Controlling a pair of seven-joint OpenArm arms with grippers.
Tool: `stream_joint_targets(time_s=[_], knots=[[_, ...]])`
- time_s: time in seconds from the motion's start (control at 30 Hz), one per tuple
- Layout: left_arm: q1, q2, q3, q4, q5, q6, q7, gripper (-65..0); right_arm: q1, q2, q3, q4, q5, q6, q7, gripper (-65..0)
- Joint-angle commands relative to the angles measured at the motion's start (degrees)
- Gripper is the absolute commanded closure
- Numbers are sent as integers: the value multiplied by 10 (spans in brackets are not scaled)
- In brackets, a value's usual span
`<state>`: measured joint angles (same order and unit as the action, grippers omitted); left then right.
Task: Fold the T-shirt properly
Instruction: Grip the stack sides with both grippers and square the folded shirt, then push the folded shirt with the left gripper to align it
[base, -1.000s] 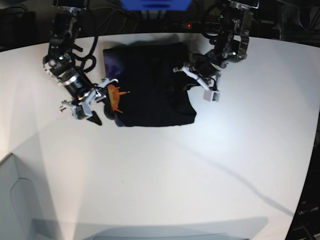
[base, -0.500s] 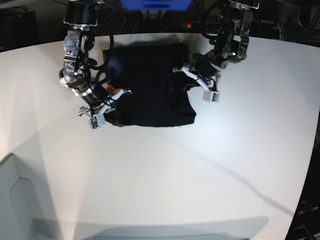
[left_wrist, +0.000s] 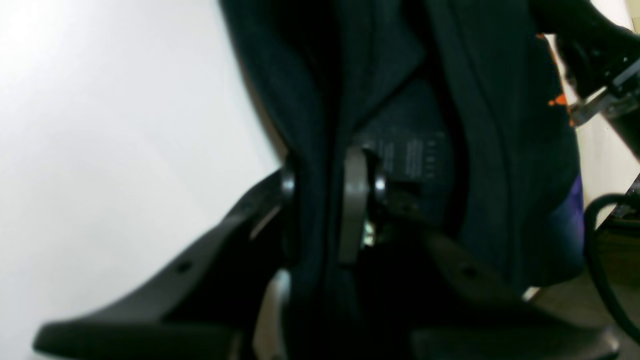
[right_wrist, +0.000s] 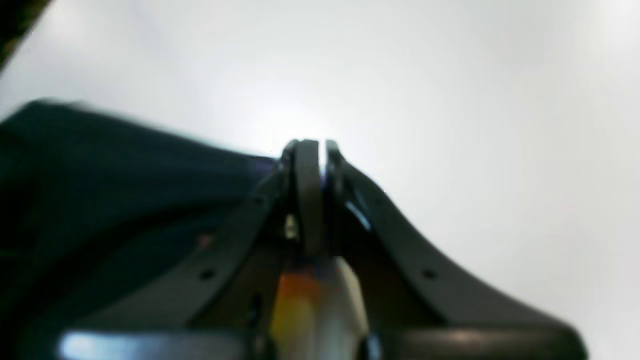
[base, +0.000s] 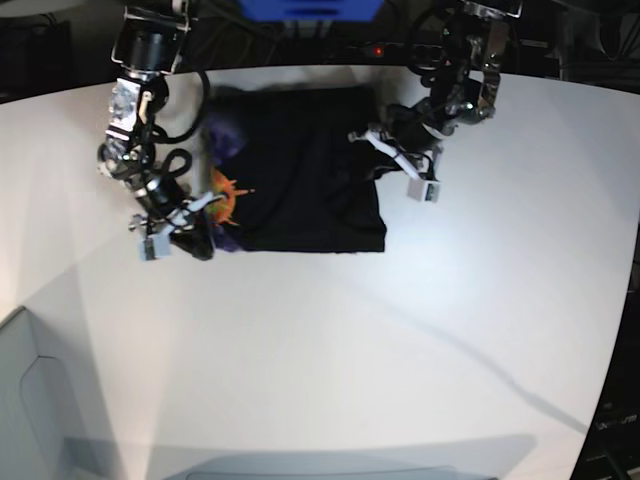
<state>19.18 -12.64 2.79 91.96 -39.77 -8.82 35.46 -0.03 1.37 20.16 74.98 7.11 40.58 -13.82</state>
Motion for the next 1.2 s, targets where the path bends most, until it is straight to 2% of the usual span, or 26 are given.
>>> stream_joint_targets(time_s=[0.0,0.13,0.3,0.4,0.53,0.57,0.63,0.73,0.83,0.97,1.17], knots=[[5,-9,-3,-4,33,24,29,0,7,9,15,31,12,-6,19,0],[-15,-9,-2,-8,33,24,30,0,0,8,45,94,12,-6,19,0],[-42,-11,8,-23,33,23,31,0,-36,11,52,153,10,-6,18,0],[-83,-50,67,-45,27,23,31,0,-55,11,74,168,10,-6,18,0],[-169,-96,195,-81,32,21,30,0,-61,11,118,169,10,-6,18,0],[-198,-106,231,-92,34,8,30,0,-62,10,133,169,9,-6,18,0],[-263,-124,308,-121,34,-41,30,0,-62,9,156,168,9,-6,18,0],[-358,-130,405,-168,40,-113,26,0,-70,8,176,169,9,-6,7,0],[-443,-120,495,-202,85,-166,23,0,-75,10,187,169,9,-6,-6,0],[-531,-55,591,-249,159,-219,23,0,-81,6,211,169,9,-6,-10,0],[-590,61,655,-366,219,-228,23,0,-95,-9,238,169,9,-6,-10,0]])
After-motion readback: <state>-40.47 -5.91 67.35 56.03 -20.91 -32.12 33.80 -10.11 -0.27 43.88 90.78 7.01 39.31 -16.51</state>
